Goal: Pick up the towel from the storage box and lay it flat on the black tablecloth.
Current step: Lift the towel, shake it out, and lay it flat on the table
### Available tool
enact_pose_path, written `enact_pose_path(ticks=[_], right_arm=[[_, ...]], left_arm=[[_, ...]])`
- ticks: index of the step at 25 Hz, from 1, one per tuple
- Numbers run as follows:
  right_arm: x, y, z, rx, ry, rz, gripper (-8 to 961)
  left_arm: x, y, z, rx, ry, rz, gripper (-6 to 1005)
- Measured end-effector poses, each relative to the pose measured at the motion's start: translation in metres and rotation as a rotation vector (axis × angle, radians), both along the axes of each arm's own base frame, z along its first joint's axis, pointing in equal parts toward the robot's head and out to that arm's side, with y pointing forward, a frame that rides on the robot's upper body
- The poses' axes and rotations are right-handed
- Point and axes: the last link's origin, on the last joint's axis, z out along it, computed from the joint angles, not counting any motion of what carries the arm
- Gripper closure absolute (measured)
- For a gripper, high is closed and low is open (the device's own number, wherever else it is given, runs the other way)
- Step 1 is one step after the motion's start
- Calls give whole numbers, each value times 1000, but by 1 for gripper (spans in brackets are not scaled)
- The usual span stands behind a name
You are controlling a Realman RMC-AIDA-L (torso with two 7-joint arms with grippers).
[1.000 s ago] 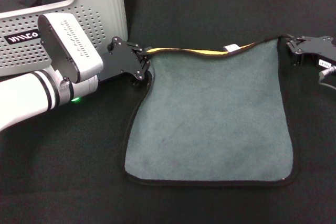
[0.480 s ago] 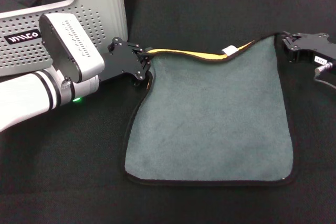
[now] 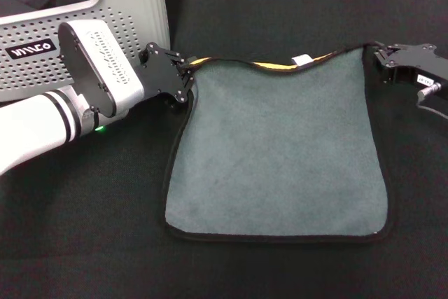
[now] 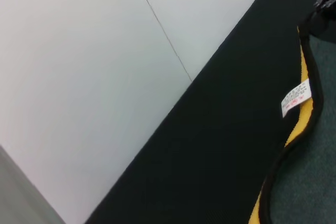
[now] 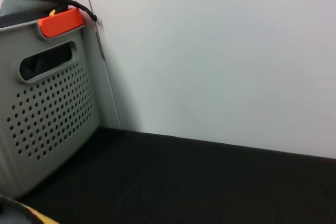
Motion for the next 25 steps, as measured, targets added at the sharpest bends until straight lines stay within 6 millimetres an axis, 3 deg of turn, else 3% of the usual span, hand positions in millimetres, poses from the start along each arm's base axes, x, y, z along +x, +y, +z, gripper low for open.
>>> enact_pose_path(ticks=[10, 21, 24, 25], right_arm=[[0, 0, -1, -3, -1, -3, 930], [2, 3, 1, 14, 16, -30, 930], [5, 2, 2, 20, 18, -37, 823], [5, 1, 3, 21, 18, -37, 787]], left_arm=[[-1, -6, -6, 55, 63, -87, 963], [-8, -1, -1, 108, 27, -5, 959], [-12, -4, -2, 108, 19, 9, 958], [-13, -5, -2, 106, 17, 11, 899]])
